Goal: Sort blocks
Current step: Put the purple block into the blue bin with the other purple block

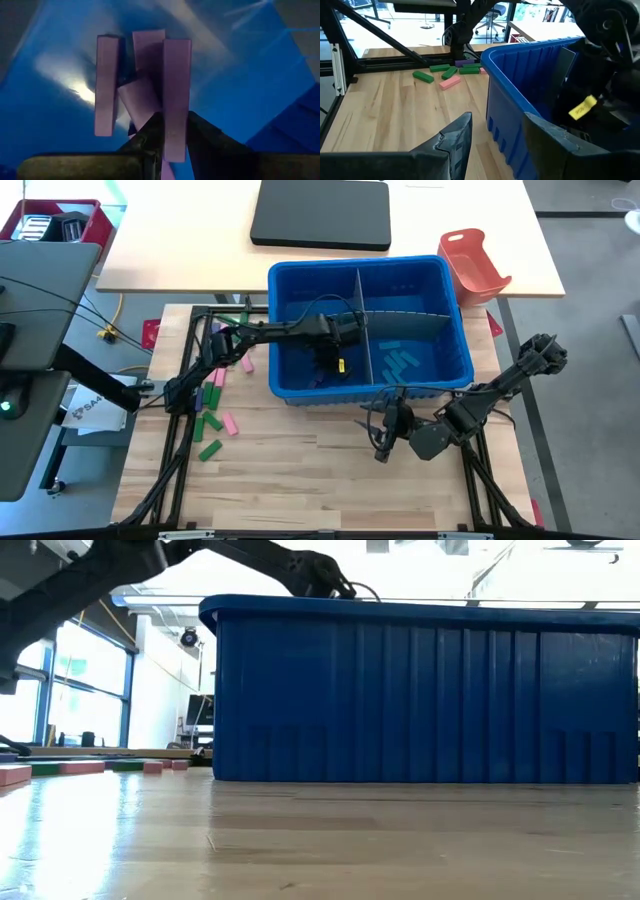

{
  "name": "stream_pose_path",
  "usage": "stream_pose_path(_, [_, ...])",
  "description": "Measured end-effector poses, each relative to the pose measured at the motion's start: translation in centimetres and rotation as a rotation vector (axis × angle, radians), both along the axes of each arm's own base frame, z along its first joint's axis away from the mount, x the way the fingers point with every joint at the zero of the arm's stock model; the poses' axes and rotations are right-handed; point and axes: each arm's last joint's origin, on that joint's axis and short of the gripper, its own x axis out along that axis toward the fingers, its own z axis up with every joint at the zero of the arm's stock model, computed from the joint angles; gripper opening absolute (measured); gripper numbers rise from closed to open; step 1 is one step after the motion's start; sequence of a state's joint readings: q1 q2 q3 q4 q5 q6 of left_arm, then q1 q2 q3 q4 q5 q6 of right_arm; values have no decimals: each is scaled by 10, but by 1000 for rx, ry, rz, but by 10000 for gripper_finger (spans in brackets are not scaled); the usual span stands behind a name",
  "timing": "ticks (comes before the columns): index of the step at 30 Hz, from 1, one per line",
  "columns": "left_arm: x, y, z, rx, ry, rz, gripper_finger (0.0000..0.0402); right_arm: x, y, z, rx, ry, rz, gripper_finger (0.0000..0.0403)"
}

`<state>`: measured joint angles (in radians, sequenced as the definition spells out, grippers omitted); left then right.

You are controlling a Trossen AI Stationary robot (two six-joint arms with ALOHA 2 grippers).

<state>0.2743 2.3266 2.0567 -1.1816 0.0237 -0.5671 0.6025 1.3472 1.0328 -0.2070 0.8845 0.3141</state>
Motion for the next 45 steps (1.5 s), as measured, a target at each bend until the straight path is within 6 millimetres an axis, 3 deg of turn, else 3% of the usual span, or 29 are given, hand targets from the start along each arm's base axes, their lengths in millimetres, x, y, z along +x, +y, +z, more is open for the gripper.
stream_pose_path(7, [2, 0, -5, 0, 2, -46, 64, 0, 0, 0, -1, 3, 2, 169])
stream_pose_path(13, [3, 3, -3, 25, 0, -80, 124, 0, 0, 0, 0, 4, 1, 169])
stream_pose_path(19, [-1, 1, 35, 49, -55, -121, 172, 0, 0, -1, -2, 7, 2, 169])
stream_pose_path(23, [-16, -5, 84, 95, -142, -143, 183, 0, 0, -1, -4, 8, 2, 169])
stream_pose_path(26, [-34, -19, 126, 178, -204, -169, 183, 0, 0, -1, -5, 10, 2, 169])
stream_pose_path(30, [-68, -52, 182, 304, -270, -210, 182, 0, -1, -1, -5, 9, -1, 169])
stream_pose_path(35, [-116, -99, 230, 434, -304, -215, 182, 0, -1, -1, -11, 10, 1, 169])
stream_pose_path(40, [-155, -135, 243, 492, -261, -161, 182, 0, -1, -1, -13, 13, 2, 169])
stream_pose_path(45, [-174, -156, 226, 441, -235, -141, 182, 0, -1, -1, -16, 17, 2, 169])
